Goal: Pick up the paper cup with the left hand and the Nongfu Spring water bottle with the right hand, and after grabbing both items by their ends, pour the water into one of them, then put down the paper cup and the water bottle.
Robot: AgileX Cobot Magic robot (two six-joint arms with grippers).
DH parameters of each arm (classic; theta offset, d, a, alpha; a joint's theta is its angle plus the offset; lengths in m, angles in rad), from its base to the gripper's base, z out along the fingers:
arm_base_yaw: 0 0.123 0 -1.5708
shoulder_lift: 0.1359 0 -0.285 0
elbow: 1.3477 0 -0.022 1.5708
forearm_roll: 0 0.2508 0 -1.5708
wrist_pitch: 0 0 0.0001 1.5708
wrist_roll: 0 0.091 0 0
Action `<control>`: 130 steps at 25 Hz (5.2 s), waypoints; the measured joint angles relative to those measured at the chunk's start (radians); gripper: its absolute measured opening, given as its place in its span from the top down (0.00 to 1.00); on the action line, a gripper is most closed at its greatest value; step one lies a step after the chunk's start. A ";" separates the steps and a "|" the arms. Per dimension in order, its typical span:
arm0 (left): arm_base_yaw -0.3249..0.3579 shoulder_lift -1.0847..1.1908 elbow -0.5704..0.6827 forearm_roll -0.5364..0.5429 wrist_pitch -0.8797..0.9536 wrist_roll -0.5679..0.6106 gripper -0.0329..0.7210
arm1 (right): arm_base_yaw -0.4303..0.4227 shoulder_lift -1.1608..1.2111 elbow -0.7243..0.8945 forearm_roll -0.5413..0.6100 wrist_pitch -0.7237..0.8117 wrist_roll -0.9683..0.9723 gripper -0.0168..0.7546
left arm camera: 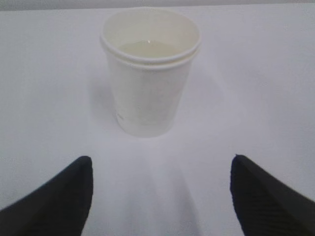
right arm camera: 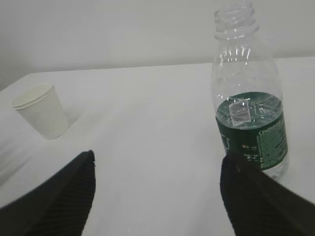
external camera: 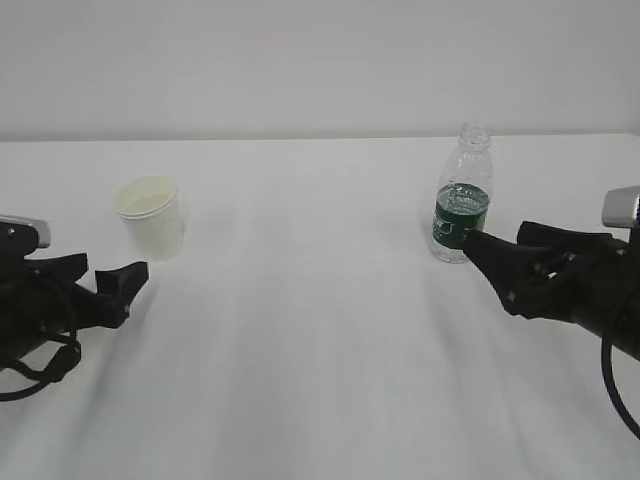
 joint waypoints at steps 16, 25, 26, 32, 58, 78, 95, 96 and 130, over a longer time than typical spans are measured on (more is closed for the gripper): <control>0.000 -0.428 0.191 0.236 0.000 -0.121 0.18 | 0.000 -0.385 0.047 -0.047 0.059 0.157 0.21; 0.000 -0.667 0.193 0.145 0.000 -0.123 0.18 | 0.000 -0.673 -0.011 -0.049 0.463 0.155 0.21; 0.000 -0.682 0.193 0.137 0.002 -0.123 0.18 | 0.000 -0.692 -0.024 -0.049 0.500 0.155 0.21; 0.000 -0.750 0.195 0.108 0.053 -0.142 0.18 | 0.000 -0.777 -0.136 -0.051 0.727 0.155 0.21; 0.000 -1.168 0.065 0.061 0.630 -0.156 0.18 | 0.000 -1.159 -0.378 -0.047 1.379 0.157 0.21; 0.000 -1.681 -0.099 0.200 1.430 -0.156 0.20 | 0.000 -1.368 -0.454 0.072 1.766 0.091 0.21; 0.000 -1.743 -0.457 0.177 2.049 -0.012 0.26 | 0.000 -1.442 -0.632 0.374 2.314 -0.273 0.21; 0.000 -1.745 -0.474 0.175 2.097 0.001 0.27 | 0.000 -1.456 -0.638 0.374 2.350 -0.288 0.21; 0.000 -1.957 -0.160 -0.114 2.364 0.029 0.29 | 0.000 -1.624 -0.384 0.372 2.424 -0.314 0.22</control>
